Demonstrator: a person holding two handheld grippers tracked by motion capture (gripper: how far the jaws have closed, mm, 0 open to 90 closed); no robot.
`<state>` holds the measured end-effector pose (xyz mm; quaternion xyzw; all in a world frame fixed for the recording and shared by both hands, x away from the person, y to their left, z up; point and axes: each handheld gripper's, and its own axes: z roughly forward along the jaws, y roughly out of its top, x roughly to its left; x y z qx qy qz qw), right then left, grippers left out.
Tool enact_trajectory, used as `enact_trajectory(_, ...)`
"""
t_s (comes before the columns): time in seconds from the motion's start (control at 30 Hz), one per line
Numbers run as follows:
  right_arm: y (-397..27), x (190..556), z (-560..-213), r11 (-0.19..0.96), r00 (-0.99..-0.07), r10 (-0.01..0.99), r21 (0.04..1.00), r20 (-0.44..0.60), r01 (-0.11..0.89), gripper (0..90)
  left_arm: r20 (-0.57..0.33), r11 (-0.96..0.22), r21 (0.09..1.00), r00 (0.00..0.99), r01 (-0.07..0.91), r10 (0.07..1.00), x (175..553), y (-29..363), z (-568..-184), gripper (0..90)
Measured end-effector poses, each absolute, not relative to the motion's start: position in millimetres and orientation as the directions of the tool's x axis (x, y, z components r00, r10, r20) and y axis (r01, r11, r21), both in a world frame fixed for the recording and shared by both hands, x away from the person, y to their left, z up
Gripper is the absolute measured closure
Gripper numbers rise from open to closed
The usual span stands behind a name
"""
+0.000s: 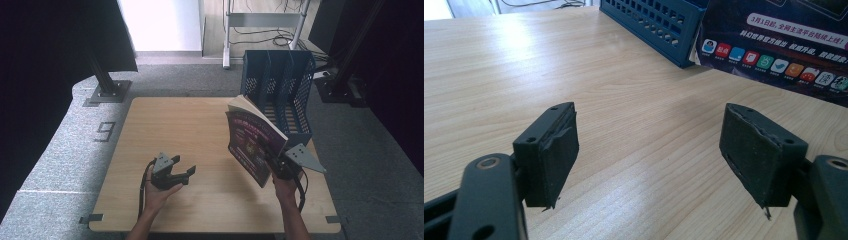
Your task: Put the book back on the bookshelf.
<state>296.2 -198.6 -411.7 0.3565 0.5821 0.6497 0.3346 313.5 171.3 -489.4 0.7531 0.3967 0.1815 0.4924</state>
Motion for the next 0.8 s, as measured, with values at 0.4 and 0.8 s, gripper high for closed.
enact_trajectory(0.4, -208.8, 297.4, -404.5, -0.119, -0.501, 0.861, 0.992, 0.084, -0.038, 81.7, -0.119, -0.200, 0.885, 0.620, 0.420, 0.775, 313.4, 170.9, -488.4, 23.5)
enact_trajectory(0.8, -214.0, 301.1, -403.5, -0.130, -0.472, 0.876, 0.991, 0.096, -0.040, 81.7, -0.121, -0.197, 0.885, 0.617, 0.422, 0.778, 314.1, 170.5, -489.0, 23.5)
